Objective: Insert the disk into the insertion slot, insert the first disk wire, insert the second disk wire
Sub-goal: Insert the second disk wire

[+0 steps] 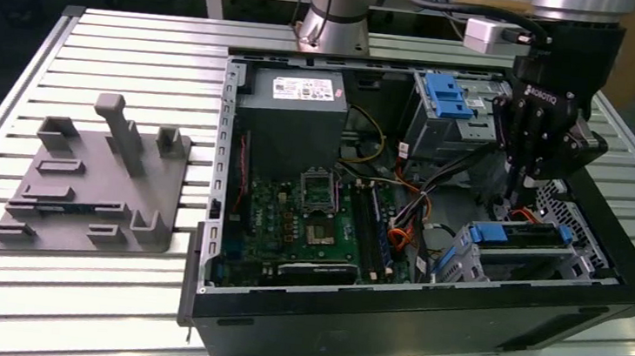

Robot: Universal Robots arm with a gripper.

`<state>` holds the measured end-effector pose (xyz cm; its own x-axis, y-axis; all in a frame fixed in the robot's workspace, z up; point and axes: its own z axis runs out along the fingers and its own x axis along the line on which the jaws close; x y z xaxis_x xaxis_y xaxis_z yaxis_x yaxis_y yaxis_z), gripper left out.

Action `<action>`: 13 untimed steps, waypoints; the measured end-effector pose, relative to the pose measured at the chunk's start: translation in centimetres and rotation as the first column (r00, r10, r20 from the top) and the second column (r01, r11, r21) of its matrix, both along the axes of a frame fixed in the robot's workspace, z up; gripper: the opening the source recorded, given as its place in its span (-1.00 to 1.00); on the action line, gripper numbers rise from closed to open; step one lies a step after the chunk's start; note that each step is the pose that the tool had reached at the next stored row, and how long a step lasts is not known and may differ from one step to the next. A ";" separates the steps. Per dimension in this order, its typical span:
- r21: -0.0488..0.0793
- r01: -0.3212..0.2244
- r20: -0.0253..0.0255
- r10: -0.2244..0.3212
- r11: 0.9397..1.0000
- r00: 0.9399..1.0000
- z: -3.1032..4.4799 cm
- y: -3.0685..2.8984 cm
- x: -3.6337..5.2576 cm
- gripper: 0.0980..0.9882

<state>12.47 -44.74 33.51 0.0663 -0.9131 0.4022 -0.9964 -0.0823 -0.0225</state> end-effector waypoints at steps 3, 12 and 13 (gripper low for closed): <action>-0.005 0.000 0.000 0.000 1.000 1.000 -0.01 0.00 0.00 -0.78; -0.023 0.001 -0.007 -0.001 1.000 1.000 -0.03 0.05 0.16 -0.78; -0.025 0.001 -0.007 -0.001 1.000 1.000 -0.03 0.12 0.16 -0.78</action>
